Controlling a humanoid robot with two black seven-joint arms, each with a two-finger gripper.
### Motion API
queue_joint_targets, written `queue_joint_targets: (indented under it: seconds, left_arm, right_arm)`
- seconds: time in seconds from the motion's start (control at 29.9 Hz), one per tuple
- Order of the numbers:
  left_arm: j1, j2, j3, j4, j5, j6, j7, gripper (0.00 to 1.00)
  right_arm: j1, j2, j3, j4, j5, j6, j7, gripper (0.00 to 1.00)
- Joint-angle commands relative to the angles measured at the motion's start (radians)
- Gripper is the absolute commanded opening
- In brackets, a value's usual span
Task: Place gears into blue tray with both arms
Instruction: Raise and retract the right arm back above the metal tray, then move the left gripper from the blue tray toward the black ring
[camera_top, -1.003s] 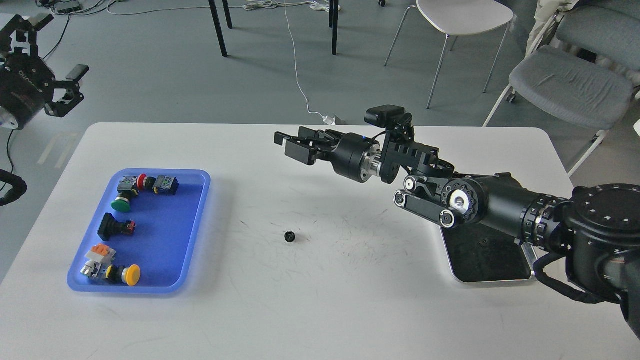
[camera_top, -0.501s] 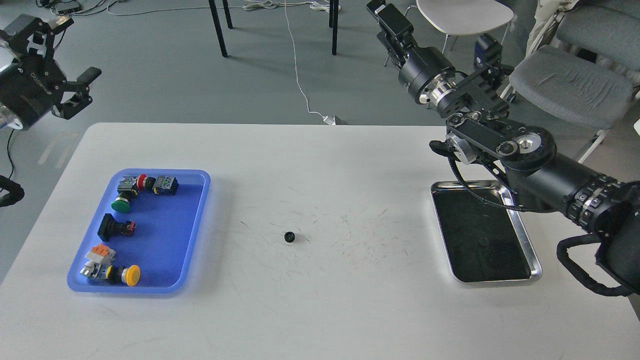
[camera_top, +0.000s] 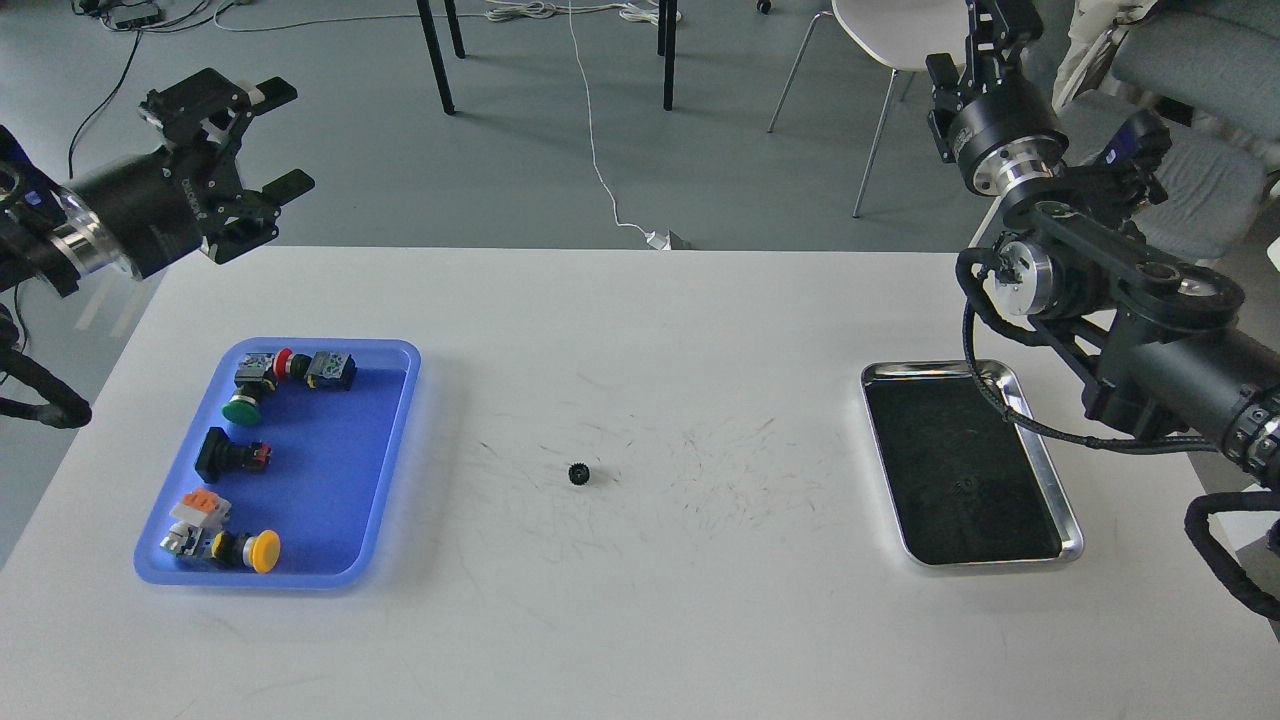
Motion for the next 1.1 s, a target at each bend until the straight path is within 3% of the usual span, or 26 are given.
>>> queue_joint_targets:
  seconds: [0.0,0.3,0.43,0.6,0.74,1.07]
  left_arm:
    - [0.002,-0.002,0.005,-0.047,0.014,0.000,0.008,0.98]
    - [-0.010,0.012,0.028,-0.150,0.428,0.004,-0.038,0.99]
    - [-0.009,0.003,0.034,-0.184,0.470,0.027,-0.065,0.99]
    - [-0.010,0.008,0.033,-0.264,0.606,0.048,-0.066,0.98]
    - [0.008,-0.018,0.039,-0.274,0.724,0.137,-0.066,0.98]
    - [0.031,-0.124,0.062,-0.308,0.935,0.206,-0.062,0.95]
  right_arm:
    - [-0.027,-0.005,0.030,0.003,0.017,0.001,-0.003,0.93]
    - [-0.067,-0.005,0.076,0.005,0.017,-0.010,-0.002,0.93]
    - [-0.074,-0.006,0.076,0.005,0.017,-0.010,-0.002,0.93]
    - [-0.082,-0.040,0.113,0.005,0.017,-0.008,-0.003,0.93]
    - [-0.119,-0.042,0.156,0.005,0.022,-0.005,-0.003,0.96]
    - [-0.188,-0.043,0.206,0.005,0.022,-0.013,0.000,0.96]
